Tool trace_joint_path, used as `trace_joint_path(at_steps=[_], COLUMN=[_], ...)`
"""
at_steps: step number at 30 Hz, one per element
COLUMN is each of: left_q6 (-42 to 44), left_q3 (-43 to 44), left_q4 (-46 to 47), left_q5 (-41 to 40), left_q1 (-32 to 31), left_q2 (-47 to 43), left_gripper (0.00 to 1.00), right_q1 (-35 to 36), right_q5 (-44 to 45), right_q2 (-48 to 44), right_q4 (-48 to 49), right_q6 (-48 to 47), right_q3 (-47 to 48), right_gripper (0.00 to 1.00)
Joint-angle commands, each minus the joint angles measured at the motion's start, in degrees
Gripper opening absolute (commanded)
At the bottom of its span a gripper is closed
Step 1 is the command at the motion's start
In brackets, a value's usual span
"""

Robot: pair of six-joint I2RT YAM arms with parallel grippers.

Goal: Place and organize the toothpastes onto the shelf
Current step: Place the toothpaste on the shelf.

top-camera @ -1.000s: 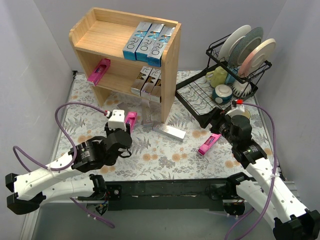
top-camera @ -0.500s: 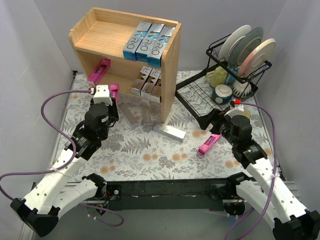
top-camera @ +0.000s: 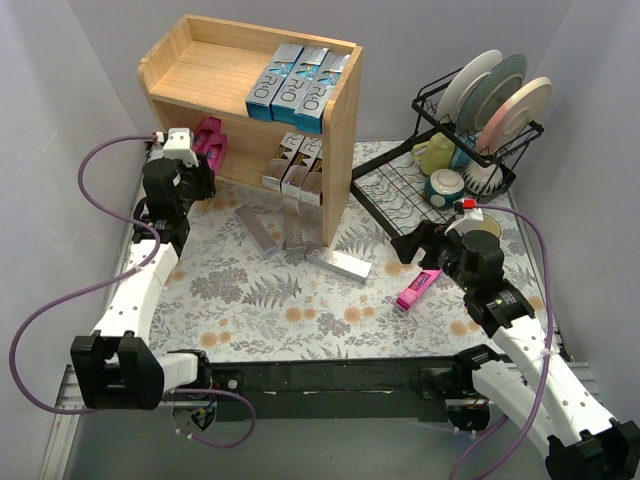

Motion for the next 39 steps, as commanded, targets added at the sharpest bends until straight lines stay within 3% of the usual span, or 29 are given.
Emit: trace_joint_path(at_steps=[1,16,20,21,24,32,39], left_q6=[1.7,5.4,4.7,4.3,1.5,-14.5,-33.3], left_q3=[4.1,4.8,5.0,5.2,5.6,7.7,1.5], left_q4=[8.1,11.9,11.6,11.5,10.7,1.6,-5.2], left_q5=[8.7,3.9,2.5,2.5,2.4,-4.5,-9.5], left_q1=[1.3,2.3,2.3,2.3,2.3,2.3,2.3], left_q2=[1.9,9.9,9.5,9.0,5.9,-4.3,-10.8], left_gripper=[0.38,0.47,0.58,0.65,0.78,0.97,0.98], right_q1=[-0.3,-0.5,-0.6,-0.5,-0.5,-0.6,-0.6], right_q5=[-0.9,-2.7,-3.3,-3.3,-3.5,-4.0,-3.6], right_q2=[-0.8,-0.3,-0.4,-0.4,-0.6,-1.1,-1.3], right_q4=[1.6,3.0,3.0,3.0,3.1,3.1,1.6], right_q6=[-3.4,-4.8,-4.9,-4.9,-5.1,-6.2,-7.9], right_q3=[1.6,0.3,0.2,0.2,0.3,0.3,1.2], right_gripper=[0.91,0.91,0.91,0.91,0.91,0.91,0.90])
